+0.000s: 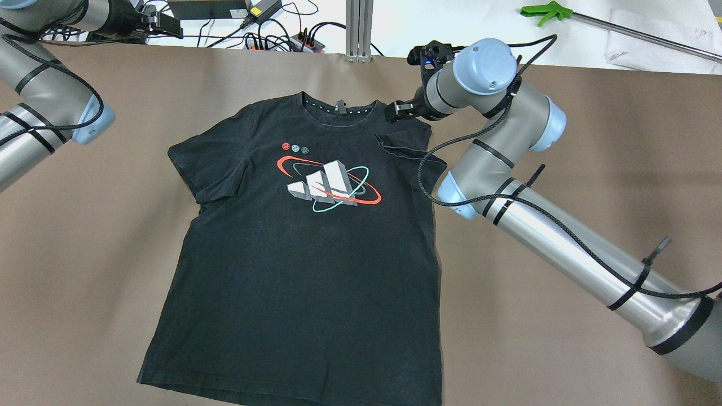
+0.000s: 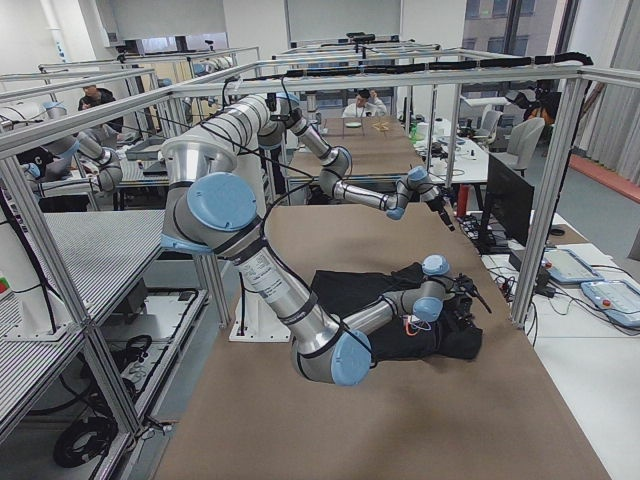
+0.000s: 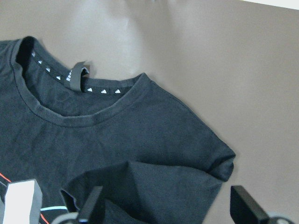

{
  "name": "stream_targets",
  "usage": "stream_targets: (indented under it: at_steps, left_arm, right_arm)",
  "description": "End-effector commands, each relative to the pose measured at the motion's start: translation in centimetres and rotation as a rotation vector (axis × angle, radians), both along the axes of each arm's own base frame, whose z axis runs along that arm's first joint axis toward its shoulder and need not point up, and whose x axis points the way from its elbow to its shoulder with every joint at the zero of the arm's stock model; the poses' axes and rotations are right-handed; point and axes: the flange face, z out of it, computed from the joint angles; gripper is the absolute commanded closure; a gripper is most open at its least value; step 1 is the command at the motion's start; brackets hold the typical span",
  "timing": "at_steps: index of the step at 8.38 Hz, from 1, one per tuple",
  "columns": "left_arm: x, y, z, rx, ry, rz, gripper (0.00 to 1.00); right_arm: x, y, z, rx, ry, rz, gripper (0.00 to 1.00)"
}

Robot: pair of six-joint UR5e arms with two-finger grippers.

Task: Fold clothes
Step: 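Lay the sleeve across the shirt front and release with the right gripper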

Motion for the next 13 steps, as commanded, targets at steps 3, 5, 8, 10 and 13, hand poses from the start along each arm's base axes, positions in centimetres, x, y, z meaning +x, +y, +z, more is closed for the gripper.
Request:
stream_targets:
  at_steps: [3,5,8,10,13]
  left_arm:
    - [0.1,-0.7,0.0,-0.007,-0.009,-0.024,0.05]
    - [0.1,-0.8,0.0,-0.009,-0.010,-0.026,0.05]
    - [0.1,-0.9,0.2,-0.013,-0.012,-0.027,0.05]
    - [0.4,-1.3,-0.1,-0.014,-0.011,-0.025,0.06]
    - [0.5,-1.7,-0.4,-0.014,-0.013,-0.027,0.05]
  right_arm:
    - [5.2,2.1,5.9,0.115,0.041,-0.197,0.06]
    - [5.9,3.8,10.0,0.153,0.046,-0.210,0.06]
    - [3.8,4.9,9.4,0.140,0.029,-0.219,0.08]
    - [2.8,5.3,8.3,0.121,0.007,-0.213,0.08]
    - [2.2,5.2,8.7,0.134,0.035,-0.172,0.17]
